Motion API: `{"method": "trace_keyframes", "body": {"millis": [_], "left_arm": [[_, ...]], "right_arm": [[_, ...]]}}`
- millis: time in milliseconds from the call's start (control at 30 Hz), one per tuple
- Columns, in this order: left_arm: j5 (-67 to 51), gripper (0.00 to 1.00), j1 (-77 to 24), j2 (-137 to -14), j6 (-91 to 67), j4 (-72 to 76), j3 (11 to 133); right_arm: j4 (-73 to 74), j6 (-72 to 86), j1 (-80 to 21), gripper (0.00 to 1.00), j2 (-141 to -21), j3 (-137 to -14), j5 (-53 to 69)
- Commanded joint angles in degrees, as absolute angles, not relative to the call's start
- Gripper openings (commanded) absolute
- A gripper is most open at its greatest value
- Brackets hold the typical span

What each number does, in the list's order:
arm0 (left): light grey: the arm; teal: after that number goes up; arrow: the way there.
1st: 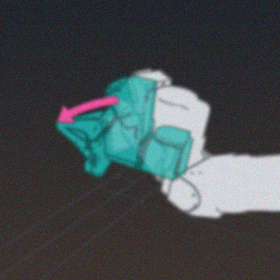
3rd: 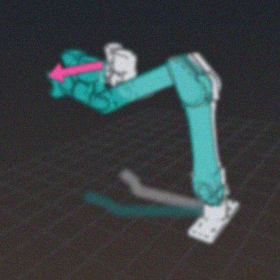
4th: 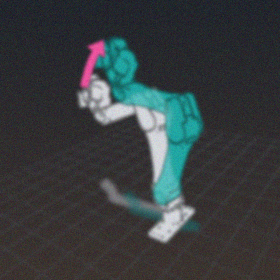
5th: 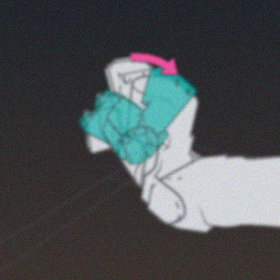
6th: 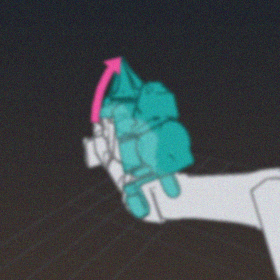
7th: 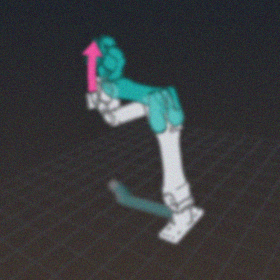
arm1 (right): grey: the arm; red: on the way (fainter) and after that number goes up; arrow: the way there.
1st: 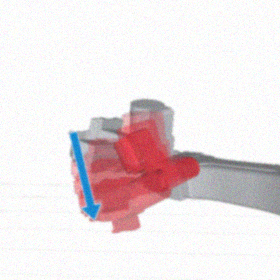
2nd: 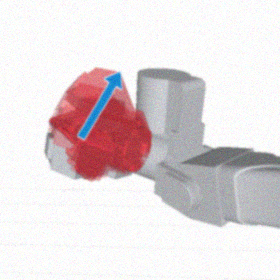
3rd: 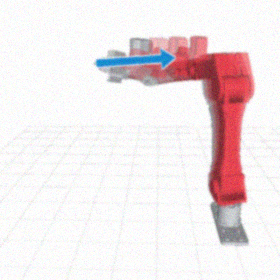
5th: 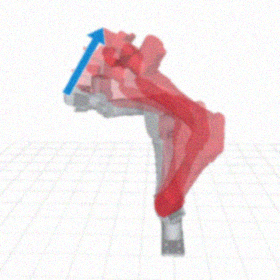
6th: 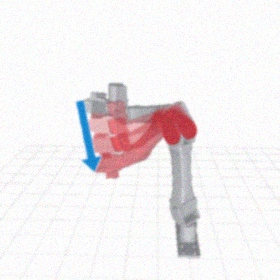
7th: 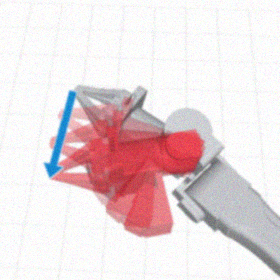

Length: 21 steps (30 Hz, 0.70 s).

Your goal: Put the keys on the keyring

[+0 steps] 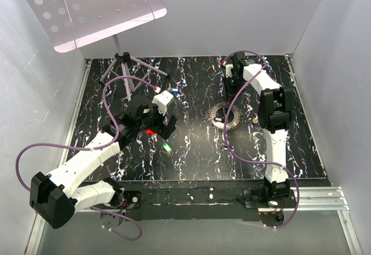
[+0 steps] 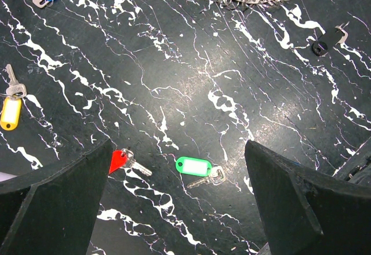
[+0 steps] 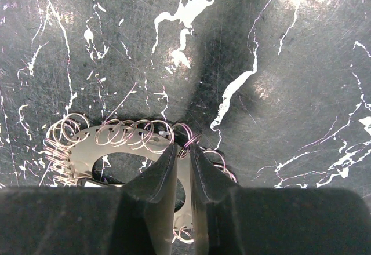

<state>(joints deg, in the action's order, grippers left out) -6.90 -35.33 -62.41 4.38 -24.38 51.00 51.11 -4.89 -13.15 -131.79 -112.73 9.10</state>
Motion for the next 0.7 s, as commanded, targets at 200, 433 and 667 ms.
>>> {"method": "trace_keyframes", "body": {"millis": [200,433,667], "left_arm": [[-7.4,0.98,-35.0,-61.0,5.1,-24.4,51.3],[-7.5,0.98,-35.0,-61.0,5.0,-24.4,51.4],[-7.4,0.98,-35.0,-60.9,5.1,-24.5,51.4]], "right_arm": [[51.4,-5.4,-13.4,0.14,-131.0,-113.9,7.9],[50.5,-5.4,-13.3,0.08,-129.2,-112.8,9.1],[49.0,-5.1,-12.7,0.06,-127.0,-110.8,14.6]]}}
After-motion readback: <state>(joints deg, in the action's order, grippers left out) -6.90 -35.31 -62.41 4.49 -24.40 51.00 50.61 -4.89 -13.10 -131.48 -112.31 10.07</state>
